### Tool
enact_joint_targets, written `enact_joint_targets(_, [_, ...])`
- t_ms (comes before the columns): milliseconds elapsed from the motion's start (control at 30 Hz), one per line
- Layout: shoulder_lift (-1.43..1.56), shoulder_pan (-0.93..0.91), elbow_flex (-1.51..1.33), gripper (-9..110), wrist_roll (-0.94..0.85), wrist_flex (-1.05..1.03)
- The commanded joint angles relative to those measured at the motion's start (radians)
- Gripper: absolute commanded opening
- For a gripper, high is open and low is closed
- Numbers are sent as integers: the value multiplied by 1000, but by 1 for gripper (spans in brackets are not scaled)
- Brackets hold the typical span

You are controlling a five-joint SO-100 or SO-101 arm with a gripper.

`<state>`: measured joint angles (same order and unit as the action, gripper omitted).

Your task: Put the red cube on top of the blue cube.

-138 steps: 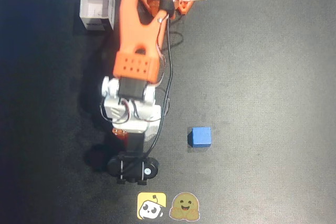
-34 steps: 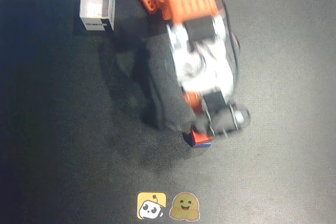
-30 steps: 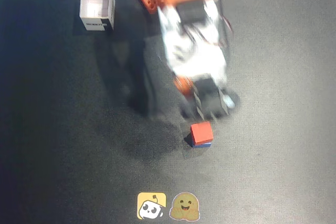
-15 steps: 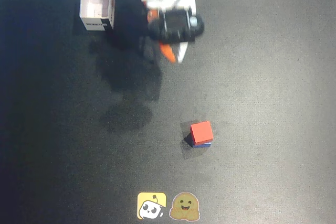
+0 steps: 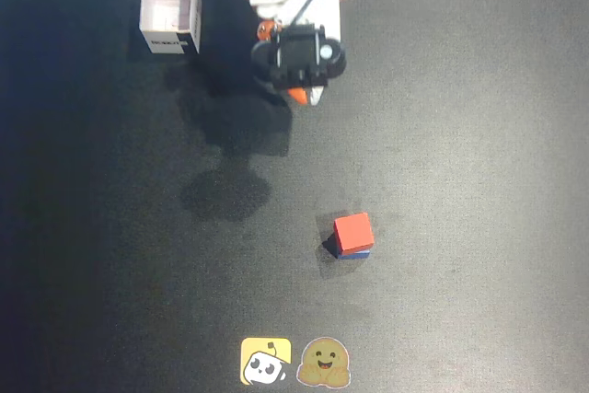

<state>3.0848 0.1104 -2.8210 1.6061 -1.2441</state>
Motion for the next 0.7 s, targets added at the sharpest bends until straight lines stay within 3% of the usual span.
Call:
enact_joint_targets(0, [8,-8,-25,1,9,41])
enact_joint_targets(333, [8,-15,-52,1,21,-23])
enact_joint_targets(667, [8,-23,-52,1,-100,-23])
